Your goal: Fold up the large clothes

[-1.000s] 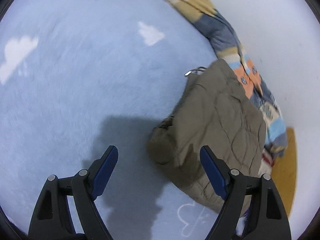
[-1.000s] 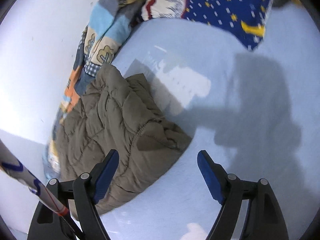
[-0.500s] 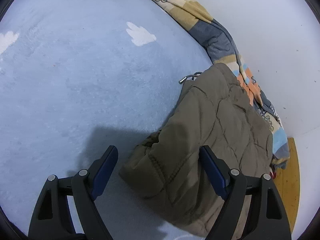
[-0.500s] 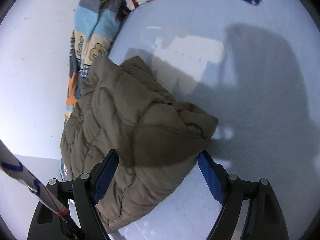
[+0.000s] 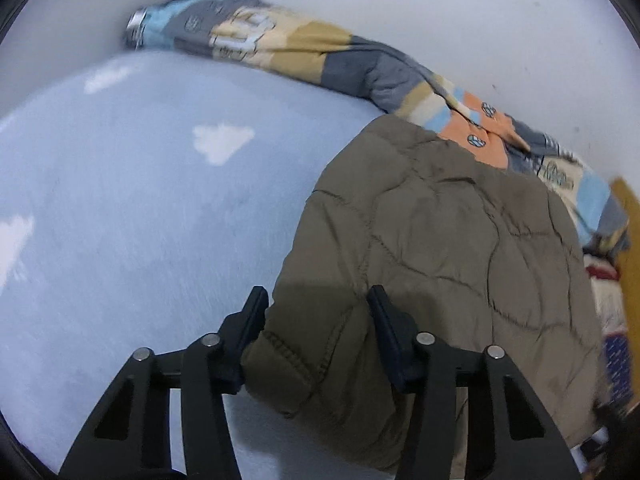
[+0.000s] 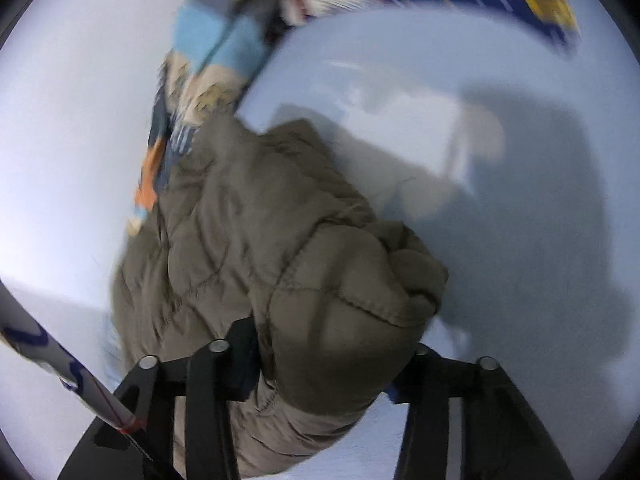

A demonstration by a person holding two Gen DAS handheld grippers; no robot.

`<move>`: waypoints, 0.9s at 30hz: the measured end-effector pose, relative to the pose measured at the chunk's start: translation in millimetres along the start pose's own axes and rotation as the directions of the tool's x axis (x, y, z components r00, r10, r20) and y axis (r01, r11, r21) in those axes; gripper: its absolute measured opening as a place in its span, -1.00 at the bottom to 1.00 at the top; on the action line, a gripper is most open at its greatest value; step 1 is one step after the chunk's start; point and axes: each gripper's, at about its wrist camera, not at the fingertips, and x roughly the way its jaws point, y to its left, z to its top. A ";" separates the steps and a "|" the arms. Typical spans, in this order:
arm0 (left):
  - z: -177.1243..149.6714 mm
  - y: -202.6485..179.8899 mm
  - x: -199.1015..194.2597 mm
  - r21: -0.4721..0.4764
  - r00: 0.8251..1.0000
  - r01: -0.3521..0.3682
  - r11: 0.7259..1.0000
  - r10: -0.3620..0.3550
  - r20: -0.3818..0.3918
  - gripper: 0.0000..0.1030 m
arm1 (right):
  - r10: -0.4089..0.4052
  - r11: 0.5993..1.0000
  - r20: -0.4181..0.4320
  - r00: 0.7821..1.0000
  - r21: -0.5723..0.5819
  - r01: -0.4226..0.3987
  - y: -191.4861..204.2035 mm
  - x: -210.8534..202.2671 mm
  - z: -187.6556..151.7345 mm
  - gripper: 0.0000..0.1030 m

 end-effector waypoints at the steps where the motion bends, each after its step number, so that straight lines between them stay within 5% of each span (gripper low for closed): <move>1: 0.7 -1.9 -1.8 0.011 1.000 -0.004 1.000 0.004 0.005 -0.06 | -0.022 0.999 0.009 1.000 -0.040 0.022 6.9 -2.3 -0.3 -0.12; 9: 5.5 -13.8 -25.7 0.105 0.997 -0.014 0.994 0.005 0.080 -0.12 | -0.159 0.920 0.113 0.981 -0.343 0.188 51.5 -15.8 -11.1 -0.19; 19: 22.4 -25.8 -64.2 0.169 0.984 0.039 0.985 -0.067 0.163 -0.30 | -0.148 0.835 0.211 0.966 -0.497 0.236 86.2 -38.8 -22.7 -0.26; 21: 24.2 -18.0 -62.4 0.123 0.988 0.035 0.992 -0.053 0.145 -0.26 | -0.140 0.839 0.206 0.968 -0.494 0.227 88.7 -41.1 -23.2 -0.26; 24: 29.7 11.1 -54.9 -0.036 0.995 0.085 0.996 -0.083 0.054 0.36 | -0.150 0.847 0.195 0.969 -0.480 0.227 84.9 -38.7 -22.9 -0.26; 27: 26.7 44.6 -49.4 -0.208 0.995 0.095 0.974 -0.098 -0.002 0.43 | -0.151 0.870 0.162 0.975 -0.447 0.209 75.8 -33.8 -18.6 -0.26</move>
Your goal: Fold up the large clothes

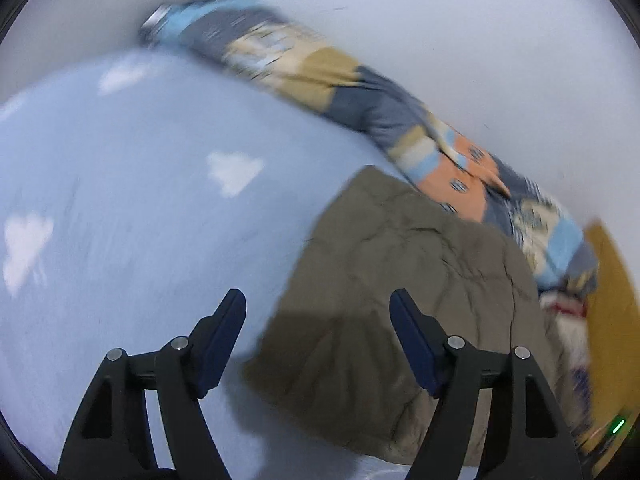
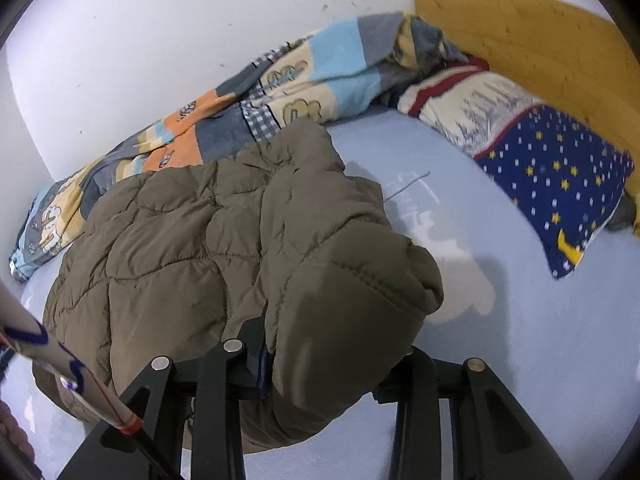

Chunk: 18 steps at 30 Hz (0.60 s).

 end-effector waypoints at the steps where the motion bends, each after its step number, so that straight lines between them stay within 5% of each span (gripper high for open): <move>1: -0.3 7.5 1.9 -0.040 1.000 -0.005 0.999 0.004 -0.024 0.51 | 0.004 1.000 -0.006 1.000 0.012 -0.004 -1.6 1.6 0.3 -0.26; 4: -12.7 41.6 17.6 -0.225 0.990 -0.004 0.974 -0.028 -0.140 0.56 | 0.001 1.000 -0.010 1.000 0.016 -0.001 -0.3 3.2 0.0 -0.26; 8: -28.1 54.3 34.7 -0.336 0.975 0.052 0.940 -0.120 -0.185 0.56 | -0.002 1.000 -0.015 1.000 0.022 0.002 0.2 5.1 0.2 -0.26; 18: -33.0 34.1 84.1 -0.287 0.977 0.134 0.948 -0.175 -0.120 0.65 | -0.003 1.000 -0.031 1.000 0.024 0.004 -2.0 9.9 -1.4 -0.26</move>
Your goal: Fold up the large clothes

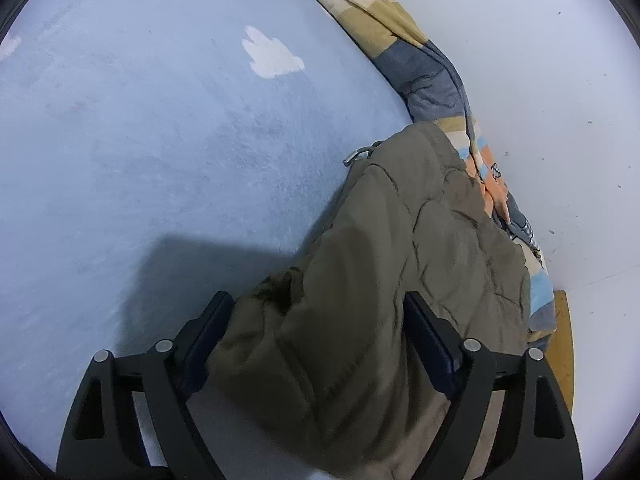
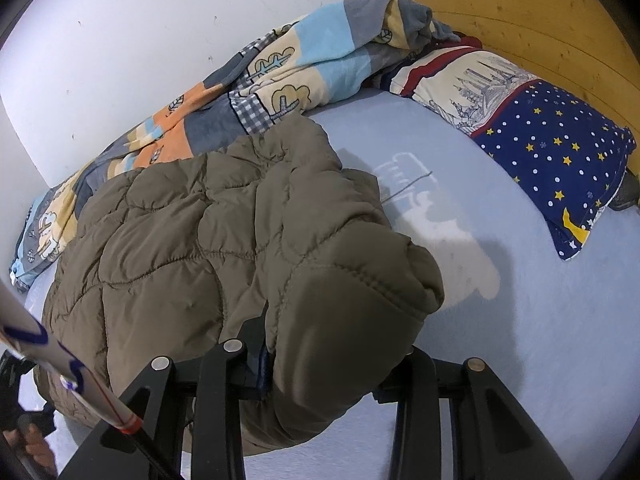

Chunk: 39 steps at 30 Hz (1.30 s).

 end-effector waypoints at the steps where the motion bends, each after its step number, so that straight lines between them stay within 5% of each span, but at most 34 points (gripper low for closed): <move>1: 0.5 -2.6 1.4 0.023 1.000 -0.002 1.000 0.002 0.014 0.65 | 0.002 1.000 -0.003 1.000 0.002 -0.002 -0.9 0.7 -0.4 -0.26; 3: 0.5 -17.6 0.6 0.127 0.997 -0.046 0.991 0.039 0.062 0.45 | 0.011 1.000 -0.011 1.000 0.011 -0.011 -3.1 2.2 -0.2 -0.26; 5: -4.1 -40.3 -4.5 0.272 0.990 -0.107 0.956 0.078 0.114 -0.09 | 0.016 1.000 -0.014 1.000 0.014 -0.016 -3.9 2.7 0.0 -0.26; 8: -13.7 -64.3 -15.4 0.390 0.978 -0.158 0.907 0.088 0.191 -0.43 | 0.015 1.000 -0.011 1.000 0.008 -0.015 -3.0 2.2 1.1 -0.26; 17: -26.2 -105.8 -54.2 0.534 0.955 -0.219 0.816 0.067 0.290 -0.50 | 0.009 1.000 0.013 1.000 -0.019 -0.008 1.8 -7.1 2.4 -0.27; 29: -37.7 -106.7 -114.9 0.529 0.957 -0.180 0.829 0.023 0.290 -0.50 | 0.054 0.998 0.051 0.997 -0.042 -0.052 3.8 -54.7 -0.7 -0.29; 39: -74.3 -58.6 -165.3 0.506 0.962 -0.180 0.843 0.044 0.268 -0.49 | 0.098 0.995 0.048 0.994 -0.040 -0.097 -6.4 -107.2 -39.6 -0.29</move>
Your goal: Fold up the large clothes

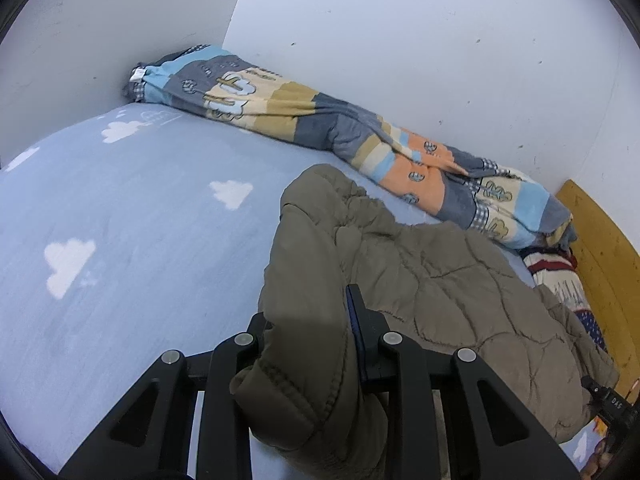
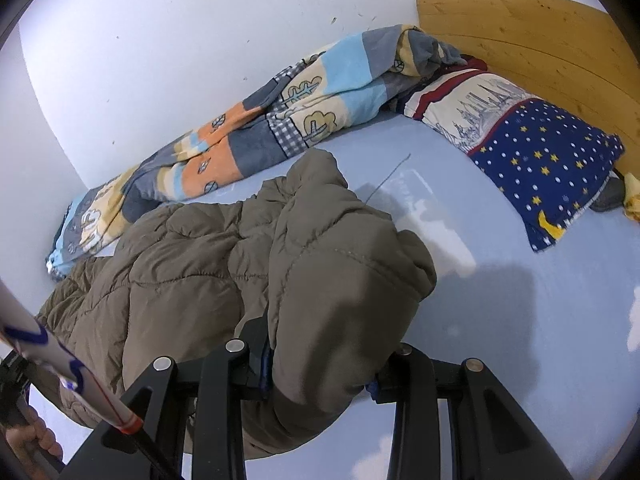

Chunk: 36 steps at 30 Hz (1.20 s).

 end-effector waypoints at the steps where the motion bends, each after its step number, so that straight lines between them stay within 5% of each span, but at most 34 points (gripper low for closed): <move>1: -4.9 2.0 -1.1 -0.001 1.000 -0.004 1.000 0.004 -0.006 -0.48 | -0.002 1.000 -0.004 1.000 -0.001 0.002 -1.5 -3.4 -6.2 -0.29; 10: -59.7 26.5 19.3 -0.083 0.988 -0.128 0.988 0.120 -0.095 -0.19 | -0.061 0.998 -0.115 0.992 -0.016 0.059 -20.6 14.2 -58.0 -0.28; 16: -72.1 43.3 3.0 -0.175 0.988 -0.126 0.977 0.107 -0.115 0.02 | -0.005 1.000 -0.148 0.989 0.027 0.009 -35.3 7.3 -67.8 -0.18; 24: -92.5 46.0 -47.9 -0.148 0.990 -0.129 0.981 0.119 -0.075 0.12 | 0.032 0.996 -0.118 0.993 0.081 -0.023 -52.1 -35.7 -87.0 -0.10; 30: -92.7 11.5 -97.3 -0.038 0.999 -0.036 0.999 0.035 -0.007 0.12 | 0.033 0.999 -0.004 0.999 0.013 -0.033 -39.0 -83.4 -98.7 -0.10; 36: -63.1 -53.0 -174.0 0.091 0.986 0.135 0.987 -0.143 0.090 0.12 | 0.173 0.982 0.073 0.982 -0.083 -0.167 9.7 -140.1 -102.5 -0.10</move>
